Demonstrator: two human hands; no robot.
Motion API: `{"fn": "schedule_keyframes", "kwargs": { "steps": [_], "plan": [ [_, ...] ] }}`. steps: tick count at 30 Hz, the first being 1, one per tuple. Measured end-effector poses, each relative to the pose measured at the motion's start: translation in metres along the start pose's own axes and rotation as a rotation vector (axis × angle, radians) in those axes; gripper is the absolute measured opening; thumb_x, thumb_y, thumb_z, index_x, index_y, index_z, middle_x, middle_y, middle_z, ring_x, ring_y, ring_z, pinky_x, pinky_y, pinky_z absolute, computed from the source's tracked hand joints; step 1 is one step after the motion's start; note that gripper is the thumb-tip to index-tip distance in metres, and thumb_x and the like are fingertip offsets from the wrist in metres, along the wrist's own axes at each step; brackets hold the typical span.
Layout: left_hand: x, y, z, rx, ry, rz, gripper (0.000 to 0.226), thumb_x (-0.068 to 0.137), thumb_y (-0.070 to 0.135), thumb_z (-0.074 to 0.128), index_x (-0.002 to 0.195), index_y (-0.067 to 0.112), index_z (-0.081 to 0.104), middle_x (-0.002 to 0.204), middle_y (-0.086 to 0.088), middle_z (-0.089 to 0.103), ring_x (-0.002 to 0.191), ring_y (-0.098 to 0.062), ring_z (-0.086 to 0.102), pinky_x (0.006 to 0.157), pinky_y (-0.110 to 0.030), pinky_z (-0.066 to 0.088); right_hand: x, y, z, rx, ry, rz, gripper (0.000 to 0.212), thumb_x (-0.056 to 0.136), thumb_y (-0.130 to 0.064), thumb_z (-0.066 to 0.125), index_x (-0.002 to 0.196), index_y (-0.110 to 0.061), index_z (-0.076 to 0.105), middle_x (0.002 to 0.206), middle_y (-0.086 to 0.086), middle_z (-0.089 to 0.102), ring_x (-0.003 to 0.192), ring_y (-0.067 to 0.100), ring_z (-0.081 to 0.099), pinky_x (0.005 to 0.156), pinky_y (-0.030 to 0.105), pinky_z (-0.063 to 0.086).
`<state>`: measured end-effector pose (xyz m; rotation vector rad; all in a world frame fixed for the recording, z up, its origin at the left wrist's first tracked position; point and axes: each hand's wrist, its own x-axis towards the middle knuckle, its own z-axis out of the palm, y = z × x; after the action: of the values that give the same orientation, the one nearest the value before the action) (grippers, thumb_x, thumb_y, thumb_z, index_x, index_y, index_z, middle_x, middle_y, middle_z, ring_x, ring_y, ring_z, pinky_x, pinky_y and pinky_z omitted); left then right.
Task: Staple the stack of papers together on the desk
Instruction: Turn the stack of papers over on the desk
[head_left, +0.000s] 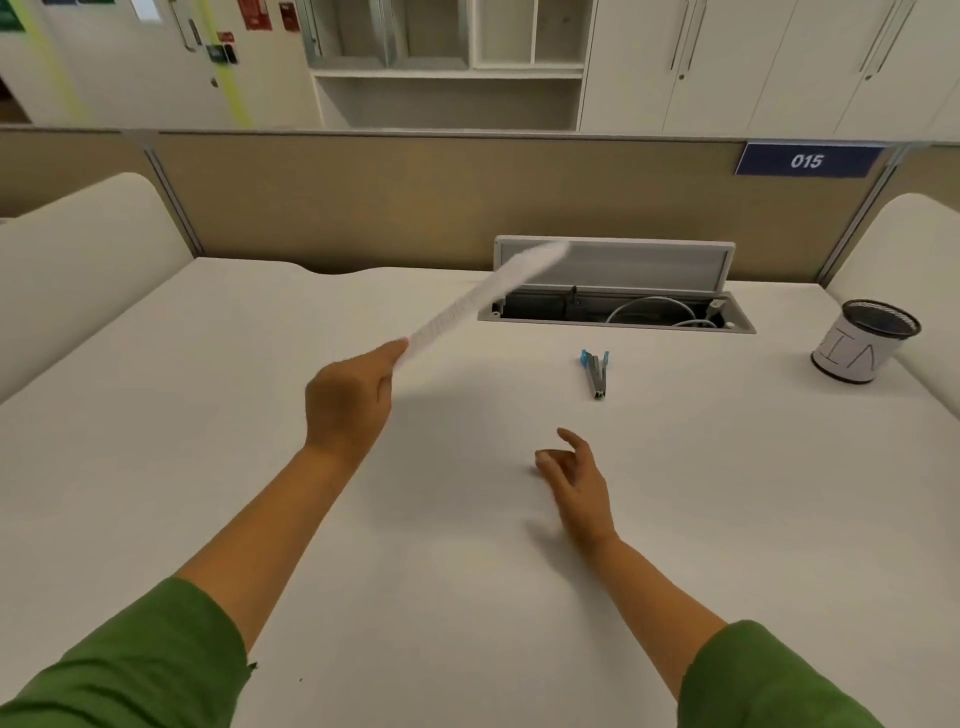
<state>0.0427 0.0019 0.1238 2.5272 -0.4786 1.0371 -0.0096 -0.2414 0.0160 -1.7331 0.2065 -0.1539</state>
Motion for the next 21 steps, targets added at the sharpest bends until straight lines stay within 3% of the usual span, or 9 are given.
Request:
{"fn": "schedule_keyframes", "kwargs": {
  "steps": [3, 5, 7, 9, 12, 14, 16, 18, 21],
  "plan": [
    [-0.035, -0.003, 0.002, 0.040, -0.033, 0.111, 0.026, 0.078, 0.001, 0.063, 0.103, 0.002, 0.071, 0.092, -0.015, 0.074, 0.066, -0.034, 0.070, 0.057, -0.035, 0.057, -0.003, -0.002, -0.009, 0.553, -0.063, 0.188, 0.058, 0.089, -0.052, 0.037, 0.139, -0.024, 0.027, 0.114, 0.009, 0.063, 0.099, 0.019, 0.066, 0.091, 0.031, 0.043],
    [-0.064, -0.004, 0.007, 0.055, -0.127, 0.100, 0.036, 0.067, -0.007, 0.073, 0.102, 0.002, 0.071, 0.096, -0.016, 0.073, 0.078, -0.037, 0.071, 0.064, -0.042, 0.057, -0.009, 0.000, -0.015, 0.733, -0.035, 0.245, 0.067, 0.085, -0.062, 0.030, 0.142, -0.027, 0.019, 0.119, 0.012, 0.059, 0.106, 0.025, 0.063, 0.097, 0.035, 0.041],
    [-0.092, -0.006, 0.013, 0.065, -0.239, 0.091, 0.044, 0.059, -0.010, 0.078, 0.101, 0.002, 0.071, 0.099, -0.016, 0.072, 0.088, -0.038, 0.069, 0.073, -0.049, 0.055, -0.014, 0.002, -0.023, 0.804, 0.000, 0.286, 0.065, 0.089, -0.061, 0.025, 0.142, -0.023, 0.023, 0.116, 0.010, 0.060, 0.108, 0.026, 0.061, 0.099, 0.037, 0.042],
    [-0.113, -0.010, 0.015, 0.078, -0.320, 0.120, 0.049, 0.054, -0.012, 0.080, 0.100, 0.003, 0.072, 0.100, -0.015, 0.072, 0.090, -0.038, 0.069, 0.078, -0.052, 0.053, -0.017, 0.002, -0.027, 0.717, -0.011, 0.313, 0.058, 0.091, -0.057, 0.028, 0.133, -0.017, 0.035, 0.109, 0.006, 0.067, 0.100, 0.021, 0.065, 0.091, 0.034, 0.048],
    [-0.140, -0.019, 0.015, 0.080, -0.424, 0.158, 0.052, 0.054, -0.011, 0.080, 0.102, 0.005, 0.071, 0.103, -0.015, 0.072, 0.095, -0.037, 0.067, 0.083, -0.054, 0.050, -0.023, 0.003, -0.030, 0.379, -0.015, 0.297, 0.063, 0.094, -0.037, 0.046, 0.145, -0.019, 0.013, 0.113, 0.003, 0.063, 0.092, 0.020, 0.065, 0.072, 0.027, 0.054],
    [-0.148, -0.023, 0.011, 0.045, -0.533, 0.095, 0.045, 0.068, 0.002, 0.072, 0.113, 0.008, 0.066, 0.118, -0.013, 0.065, 0.111, -0.036, 0.060, 0.096, -0.051, 0.041, -0.026, 0.008, -0.028, 0.168, -0.001, 0.246, 0.069, 0.090, -0.021, 0.055, 0.146, -0.021, 0.014, 0.113, 0.001, 0.061, 0.086, 0.014, 0.065, 0.059, 0.017, 0.053],
    [-0.148, -0.027, 0.006, 0.018, -0.688, 0.005, 0.053, 0.083, 0.036, 0.045, 0.134, 0.019, 0.047, 0.143, -0.001, 0.040, 0.136, -0.025, 0.036, 0.112, -0.048, 0.019, -0.028, 0.011, -0.026, 0.014, 0.018, 0.174, 0.068, 0.085, -0.011, 0.058, 0.143, -0.021, 0.024, 0.114, 0.000, 0.059, 0.086, 0.008, 0.064, 0.057, 0.013, 0.052],
    [-0.144, -0.027, 0.007, 0.047, -0.846, -0.002, 0.075, 0.077, 0.068, 0.016, 0.144, 0.034, 0.015, 0.149, 0.013, 0.004, 0.144, -0.014, 0.003, 0.116, -0.047, -0.004, -0.029, 0.013, -0.022, -0.087, 0.019, 0.121, 0.064, 0.083, -0.008, 0.060, 0.139, -0.022, 0.032, 0.112, 0.000, 0.058, 0.088, 0.010, 0.062, 0.064, 0.014, 0.051],
    [-0.132, -0.007, 0.018, 0.023, -0.848, -0.031, 0.090, 0.067, 0.083, -0.004, 0.145, 0.037, -0.001, 0.149, 0.014, -0.013, 0.143, -0.012, -0.014, 0.115, -0.048, -0.013, -0.032, 0.015, -0.017, -0.140, 0.029, 0.081, 0.057, 0.083, -0.009, 0.061, 0.135, -0.022, 0.039, 0.108, -0.004, 0.057, 0.088, 0.010, 0.061, 0.069, 0.012, 0.049]
  ]
}}
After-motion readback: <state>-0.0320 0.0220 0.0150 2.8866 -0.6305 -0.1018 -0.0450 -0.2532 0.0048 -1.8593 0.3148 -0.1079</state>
